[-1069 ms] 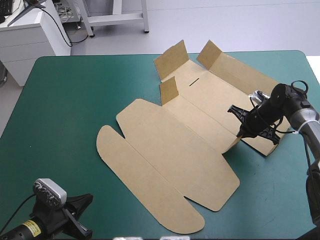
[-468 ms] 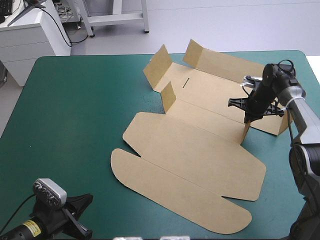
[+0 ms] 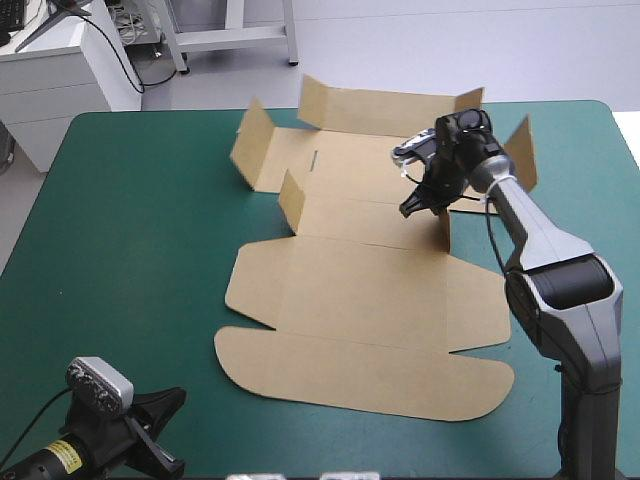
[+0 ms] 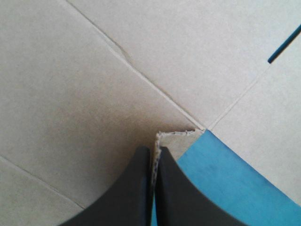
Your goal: Fold the box
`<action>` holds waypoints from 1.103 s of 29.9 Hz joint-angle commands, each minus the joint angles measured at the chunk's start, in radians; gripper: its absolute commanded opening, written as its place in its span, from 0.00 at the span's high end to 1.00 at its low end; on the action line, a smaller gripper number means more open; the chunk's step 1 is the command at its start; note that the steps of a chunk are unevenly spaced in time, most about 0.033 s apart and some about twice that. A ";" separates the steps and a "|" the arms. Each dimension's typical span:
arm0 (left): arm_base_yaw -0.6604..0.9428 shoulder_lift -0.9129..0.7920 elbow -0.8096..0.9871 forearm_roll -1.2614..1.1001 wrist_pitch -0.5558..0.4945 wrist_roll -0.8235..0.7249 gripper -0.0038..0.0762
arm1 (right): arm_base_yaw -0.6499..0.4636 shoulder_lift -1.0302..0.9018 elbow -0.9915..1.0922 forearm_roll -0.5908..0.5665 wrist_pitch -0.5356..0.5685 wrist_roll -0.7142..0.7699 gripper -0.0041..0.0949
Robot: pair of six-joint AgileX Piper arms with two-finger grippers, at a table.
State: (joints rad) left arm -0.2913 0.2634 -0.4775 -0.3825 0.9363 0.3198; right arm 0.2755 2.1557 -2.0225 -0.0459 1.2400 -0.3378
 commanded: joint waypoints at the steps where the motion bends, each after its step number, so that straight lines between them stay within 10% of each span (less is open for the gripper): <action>1: 0.002 0.018 -0.023 -0.029 -0.059 -0.002 0.96 | 0.064 -0.041 -0.091 0.046 -0.038 -0.093 0.96; 13: 0.002 0.018 -0.023 -0.031 -0.059 -0.002 0.96 | 0.172 -0.047 -0.103 0.278 0.011 -0.594 0.96; 33: 0.002 0.018 -0.023 -0.031 -0.059 -0.002 0.96 | 0.248 -0.136 -0.030 0.484 0.011 -0.810 0.96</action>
State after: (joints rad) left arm -0.2913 0.2634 -0.4775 -0.3825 0.9363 0.3198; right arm 0.5239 2.1001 -2.0686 0.4000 1.2324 -1.1208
